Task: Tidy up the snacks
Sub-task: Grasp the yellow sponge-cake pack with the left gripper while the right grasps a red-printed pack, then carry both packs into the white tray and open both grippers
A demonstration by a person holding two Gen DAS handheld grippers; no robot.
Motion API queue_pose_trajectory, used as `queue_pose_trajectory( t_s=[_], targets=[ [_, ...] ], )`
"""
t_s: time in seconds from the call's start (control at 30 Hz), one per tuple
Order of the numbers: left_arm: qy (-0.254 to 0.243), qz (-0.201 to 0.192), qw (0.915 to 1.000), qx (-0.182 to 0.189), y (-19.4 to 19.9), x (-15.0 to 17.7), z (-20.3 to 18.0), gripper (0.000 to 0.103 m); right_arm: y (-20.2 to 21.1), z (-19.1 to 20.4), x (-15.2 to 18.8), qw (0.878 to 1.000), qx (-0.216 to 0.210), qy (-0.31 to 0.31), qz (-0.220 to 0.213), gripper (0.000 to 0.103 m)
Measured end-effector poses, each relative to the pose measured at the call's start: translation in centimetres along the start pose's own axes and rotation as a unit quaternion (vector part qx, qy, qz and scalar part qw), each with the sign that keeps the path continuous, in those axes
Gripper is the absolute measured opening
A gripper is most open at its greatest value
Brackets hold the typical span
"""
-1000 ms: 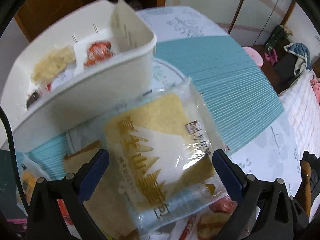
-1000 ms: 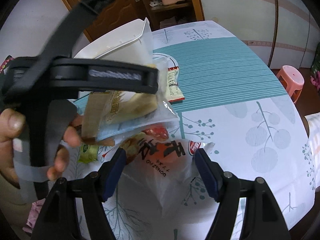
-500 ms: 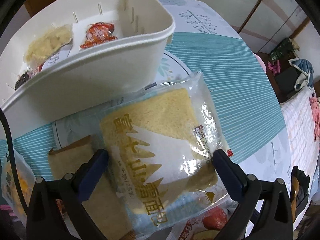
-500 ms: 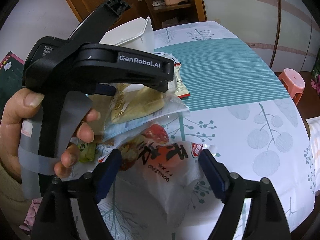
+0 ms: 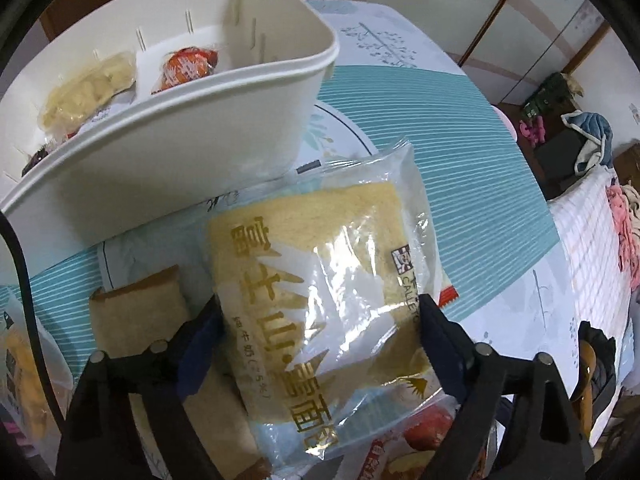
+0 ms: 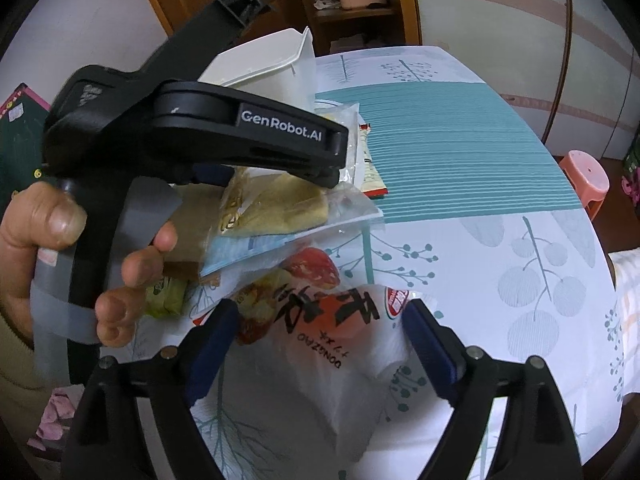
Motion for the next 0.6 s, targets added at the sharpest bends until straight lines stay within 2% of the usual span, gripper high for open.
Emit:
queue_pose_trajectory(
  t_s=[0.07, 0.13, 0.2, 0.43, 0.6],
  targets=[
    [-0.006, -0.008, 1.0, 0.001, 0.5, 0.3, -0.3, 0.086, 0.2, -0.1, -0.2, 1.0, 0.0, 0.0, -0.007, 0.068],
    [-0.008, -0.014, 0.9999, 0.004, 0.8, 0.4, -0.5, 0.084, 0.5, 0.0, -0.6, 1.0, -0.011, -0.002, -0.015, 0.042],
    [0.001, -0.021, 0.9997, 0.007, 1.4, 0.7, -0.2, 0.084, 0.9, 0.4, -1.0, 0.999, -0.037, -0.006, -0.022, 0.027],
    [0.015, -0.066, 0.9977, 0.002, 5.0, 0.3, 1.1, 0.084, 1.5, 0.6, -0.9, 0.999, -0.045, -0.015, -0.022, 0.02],
    [0.02, -0.108, 0.9939, -0.001, 9.3, 0.4, 2.5, 0.084, 2.4, 1.3, -1.2, 0.998, -0.054, -0.018, -0.026, 0.018]
  ],
)
Point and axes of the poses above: each gripper's, at about its wrist camera, not at the fingertips, and y roughly against the way its jaws point, z to its left, x to its underside, the point moved 10 cm from there along -y, roughly the way its jaws point, and after that the axes turned 7 degrees about -z, right-handed, at the moved point
